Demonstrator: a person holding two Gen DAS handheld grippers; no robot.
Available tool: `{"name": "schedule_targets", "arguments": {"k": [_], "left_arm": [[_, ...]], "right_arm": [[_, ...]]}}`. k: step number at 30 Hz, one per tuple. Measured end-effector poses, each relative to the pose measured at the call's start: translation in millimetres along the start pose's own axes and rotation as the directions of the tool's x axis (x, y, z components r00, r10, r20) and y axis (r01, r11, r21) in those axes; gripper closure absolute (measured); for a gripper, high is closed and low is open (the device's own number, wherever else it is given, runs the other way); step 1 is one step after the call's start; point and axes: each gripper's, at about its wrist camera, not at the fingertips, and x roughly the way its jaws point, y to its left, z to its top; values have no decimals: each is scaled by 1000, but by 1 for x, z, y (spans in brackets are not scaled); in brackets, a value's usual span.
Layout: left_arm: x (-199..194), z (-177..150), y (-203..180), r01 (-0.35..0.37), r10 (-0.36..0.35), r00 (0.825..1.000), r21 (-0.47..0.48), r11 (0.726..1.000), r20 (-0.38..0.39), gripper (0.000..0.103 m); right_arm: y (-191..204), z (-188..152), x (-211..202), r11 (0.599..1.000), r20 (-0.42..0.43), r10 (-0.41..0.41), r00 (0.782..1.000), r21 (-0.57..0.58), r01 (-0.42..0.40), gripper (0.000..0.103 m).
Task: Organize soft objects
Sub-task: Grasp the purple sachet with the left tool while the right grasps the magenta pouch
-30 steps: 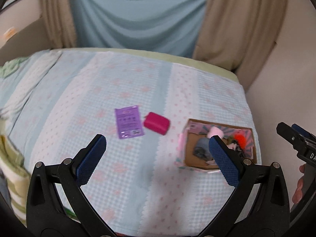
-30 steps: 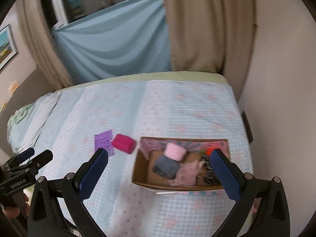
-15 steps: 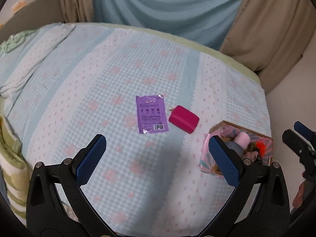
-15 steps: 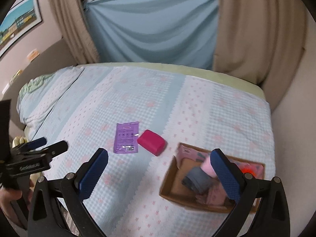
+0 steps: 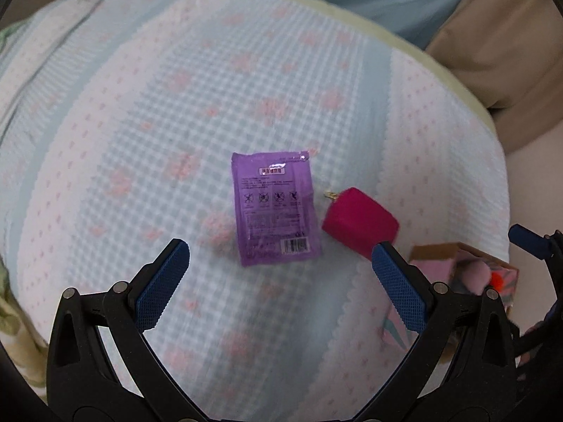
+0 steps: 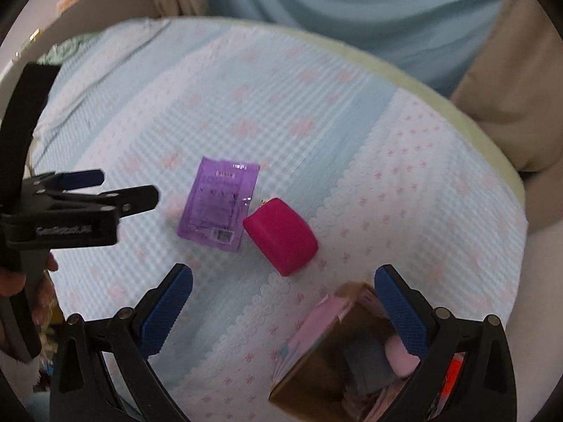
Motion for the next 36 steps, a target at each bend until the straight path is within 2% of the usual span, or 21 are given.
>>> {"name": "schedule_targets", "arguments": {"k": [7,13,17,21,24,26,29,31,34,36], "left_arm": [[77,17,5,0,-2,996,-21,1000,-92,0],[146,26,9,-29,23,987,-33,999,-159,0],[171,23,12,-32,21,983,-58,998,-182,0],[181,16,-1,-100,101,981,13,995,-165,0],[183,8,-12,-139,147,981,69,988,-127,0],[182,5,-13,-126,132,984,57,990,-116,0],[181,0,-13,-119,124,987,53,992,-106,0],[178,-3,-11,-115,120,987,53,992,-106,0],[176,-5,-2,-117,121,988,42,992,-99,10],[169,-7,3,-118,121,989,44,992,-82,21]], "right_arm": [[3,24,71,990,-92,-36,995,-142,22,0],[8,30,133,963,-201,-18,979,-267,-37,0],[11,34,159,946,-239,-29,971,-320,-51,0],[13,34,184,934,-284,-34,958,-350,-70,0],[17,32,200,919,-319,-44,947,-384,-86,11],[21,30,207,909,-333,-45,942,-404,-99,13],[27,26,214,896,-347,-52,937,-431,-110,28],[30,24,215,889,-339,-70,938,-448,-96,31],[29,25,212,899,-331,-63,942,-429,-91,39],[27,25,209,909,-329,-49,943,-407,-95,43]]}}
